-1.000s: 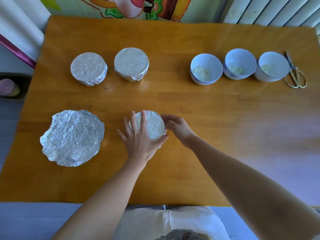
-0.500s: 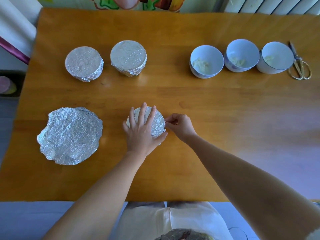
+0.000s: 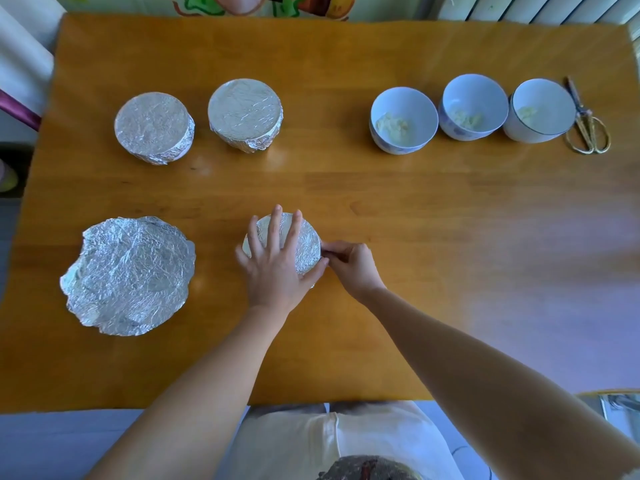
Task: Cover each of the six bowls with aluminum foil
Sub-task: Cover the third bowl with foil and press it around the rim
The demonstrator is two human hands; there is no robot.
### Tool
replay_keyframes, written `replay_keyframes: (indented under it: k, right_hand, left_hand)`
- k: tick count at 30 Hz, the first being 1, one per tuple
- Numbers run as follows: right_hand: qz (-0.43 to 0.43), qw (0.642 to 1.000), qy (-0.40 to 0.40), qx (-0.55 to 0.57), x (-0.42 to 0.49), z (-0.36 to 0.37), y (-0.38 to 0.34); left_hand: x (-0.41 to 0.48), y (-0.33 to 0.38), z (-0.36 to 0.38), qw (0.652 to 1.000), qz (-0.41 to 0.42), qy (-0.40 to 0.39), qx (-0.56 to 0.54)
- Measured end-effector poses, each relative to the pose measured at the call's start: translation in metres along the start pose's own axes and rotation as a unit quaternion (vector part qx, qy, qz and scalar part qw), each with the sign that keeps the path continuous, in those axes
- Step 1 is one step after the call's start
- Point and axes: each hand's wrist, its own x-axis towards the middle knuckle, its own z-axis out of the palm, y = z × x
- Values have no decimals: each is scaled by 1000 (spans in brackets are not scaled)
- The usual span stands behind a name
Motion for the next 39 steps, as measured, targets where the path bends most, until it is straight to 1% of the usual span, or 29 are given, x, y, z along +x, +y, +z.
replay_keyframes:
  k: [4, 5, 6, 8, 11, 13, 15, 17, 19, 21, 22, 24, 25, 26, 27, 28, 30, 32, 33, 36, 39]
  right_hand:
    - [5, 995, -96, 17, 1, -6, -2]
    - [0, 994, -112, 9, 1, -8, -4]
    - [-4, 994, -111, -4, 2, -10, -6]
    - [-11, 998, -58, -30, 3, -12, -7]
    - [-55, 996, 34, -55, -1, -10, -9]
    - [-91, 992, 68, -50, -9, -4, -10]
    - [-88, 993, 72, -23, -16, 5, -13]
    - [-57, 998, 38, 10, -18, 15, -14]
    - [-22, 999, 17, 46, -17, 21, -16]
    - [7, 998, 23, 63, -15, 21, -17]
    - [17, 997, 39, 57, -17, 18, -17]
    - [25, 994, 95, 44, -21, 12, -17]
    - [39, 991, 115, 53, -24, 10, -17]
    - [63, 988, 115, 77, -26, 9, -19]
    - [98, 985, 92, 110, -26, 10, -21]
    - [133, 979, 52, 148, -27, 12, -26]
    - [186, 961, -9, 204, -25, 18, -33]
    - [201, 956, -22, 214, -19, 23, -38]
    - [202, 956, -26, 212, -17, 25, -40]
    - [198, 961, -40, 187, -13, 25, -46]
    - [202, 963, -39, 174, -7, 21, -46]
  left_hand:
    - [4, 4, -2, 999, -43, -7, -18]
    - [6, 6, -5, 998, -50, -14, -32]
    - [9, 6, -7, 997, -55, -25, -50]
    - [11, 7, -11, 993, -66, -32, -95]
    - [9, 2, -17, 980, -109, 12, -168]
    - [7, -8, -19, 955, -162, 55, -244]
    - [7, -18, -19, 914, -212, 65, -339]
    - [8, -26, -17, 872, -233, 41, -429]
    - [7, -27, -16, 842, -230, 11, -489]
    - [6, -27, -17, 832, -233, 9, -503]
    - [5, -28, -18, 829, -240, 16, -505]
    - [7, -31, -19, 823, -249, 29, -509]
    - [9, -33, -19, 820, -250, 31, -514]
    - [11, -34, -19, 817, -248, 27, -520]
    - [13, -35, -18, 814, -247, 20, -525]
    - [14, -34, -16, 812, -246, 13, -530]
    - [15, -31, -14, 796, -252, 4, -551]
    - [17, -28, -11, 776, -269, 14, -570]
    - [17, -26, -11, 773, -278, 20, -571]
    - [19, -22, -11, 773, -293, 19, -562]
    - [20, -23, -12, 779, -289, 13, -556]
